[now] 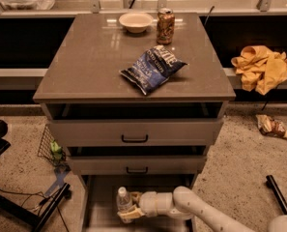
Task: Place blue plastic bottle into bottom drawer
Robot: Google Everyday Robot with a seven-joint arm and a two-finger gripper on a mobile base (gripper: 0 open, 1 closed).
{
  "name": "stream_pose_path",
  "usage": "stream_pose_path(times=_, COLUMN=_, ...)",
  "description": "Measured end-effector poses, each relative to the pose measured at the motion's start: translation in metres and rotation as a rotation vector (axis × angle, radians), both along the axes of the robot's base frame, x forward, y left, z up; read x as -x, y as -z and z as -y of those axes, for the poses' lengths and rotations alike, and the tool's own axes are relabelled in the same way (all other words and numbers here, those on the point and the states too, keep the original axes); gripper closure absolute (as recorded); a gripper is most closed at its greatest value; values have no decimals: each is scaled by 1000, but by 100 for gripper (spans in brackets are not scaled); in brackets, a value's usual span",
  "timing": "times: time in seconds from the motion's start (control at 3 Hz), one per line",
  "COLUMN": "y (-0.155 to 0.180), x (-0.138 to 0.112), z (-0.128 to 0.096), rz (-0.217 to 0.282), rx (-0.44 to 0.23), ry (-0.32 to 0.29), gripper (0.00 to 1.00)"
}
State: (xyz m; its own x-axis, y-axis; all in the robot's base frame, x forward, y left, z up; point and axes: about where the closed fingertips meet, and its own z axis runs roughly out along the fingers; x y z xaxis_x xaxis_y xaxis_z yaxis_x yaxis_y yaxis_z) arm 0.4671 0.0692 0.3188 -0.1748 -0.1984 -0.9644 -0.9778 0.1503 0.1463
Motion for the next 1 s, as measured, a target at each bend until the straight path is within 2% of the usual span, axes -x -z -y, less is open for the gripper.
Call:
stream_pose_path(times=0.33, y=39, x=-15, z=-19, rz=64, rx=-30, ry=-76, gripper=100)
stream_pose_path(times=0.67, y=72, x=-32, z=-28, rz=86, rx=-52, ry=-94, gripper=100)
stream_pose_path(times=1.0, y=114, x=-41, z=-29, rz=62, rx=-75, ry=-78, gripper=100)
